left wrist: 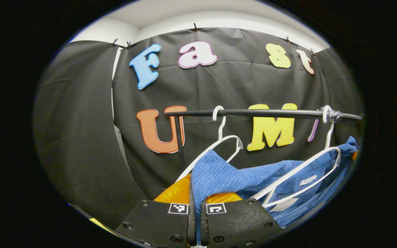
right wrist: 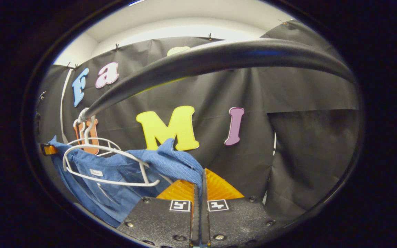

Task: Grasp the clothes on the hanger with both hands and then place them into the laundry hamper below.

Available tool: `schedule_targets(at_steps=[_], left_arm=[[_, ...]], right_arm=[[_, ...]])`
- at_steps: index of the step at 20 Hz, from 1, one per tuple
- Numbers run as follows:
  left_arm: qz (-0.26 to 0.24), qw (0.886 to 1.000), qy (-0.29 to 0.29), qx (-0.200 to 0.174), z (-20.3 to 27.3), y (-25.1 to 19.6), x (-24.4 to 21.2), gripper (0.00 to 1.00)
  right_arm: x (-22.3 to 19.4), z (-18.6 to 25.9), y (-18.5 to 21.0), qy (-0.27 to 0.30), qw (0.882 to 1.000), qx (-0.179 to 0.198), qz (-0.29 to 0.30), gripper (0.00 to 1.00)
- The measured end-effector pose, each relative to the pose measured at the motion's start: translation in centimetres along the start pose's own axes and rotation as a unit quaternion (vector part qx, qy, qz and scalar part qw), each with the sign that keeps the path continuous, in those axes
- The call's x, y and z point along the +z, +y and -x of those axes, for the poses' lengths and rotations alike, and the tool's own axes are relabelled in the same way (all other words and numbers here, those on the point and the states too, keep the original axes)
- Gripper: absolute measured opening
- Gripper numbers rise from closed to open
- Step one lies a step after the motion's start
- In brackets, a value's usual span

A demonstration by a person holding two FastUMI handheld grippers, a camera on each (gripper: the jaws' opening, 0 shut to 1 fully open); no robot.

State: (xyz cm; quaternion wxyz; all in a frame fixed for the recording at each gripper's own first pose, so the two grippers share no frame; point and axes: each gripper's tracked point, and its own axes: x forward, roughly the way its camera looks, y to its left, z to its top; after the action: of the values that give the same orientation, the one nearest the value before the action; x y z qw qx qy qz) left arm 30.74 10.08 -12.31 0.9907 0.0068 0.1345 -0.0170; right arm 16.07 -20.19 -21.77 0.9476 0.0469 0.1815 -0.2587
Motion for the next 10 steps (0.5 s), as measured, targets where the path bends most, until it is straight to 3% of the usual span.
schedule_targets(at_steps=[5,10], left_arm=[[-0.035,0.999,0.024,-0.034,-1.8,0.1,-2.5,0.05],[-0.026,0.997,0.033,-0.067,-2.5,-0.2,-4.5,0.05]], right_arm=[[-0.9,-0.8,-0.4,-0.002,1.0,-0.022,0.007,0.05],[-2.9,-1.5,-1.0,0.011,0.999,-0.039,-0.013,0.05]])
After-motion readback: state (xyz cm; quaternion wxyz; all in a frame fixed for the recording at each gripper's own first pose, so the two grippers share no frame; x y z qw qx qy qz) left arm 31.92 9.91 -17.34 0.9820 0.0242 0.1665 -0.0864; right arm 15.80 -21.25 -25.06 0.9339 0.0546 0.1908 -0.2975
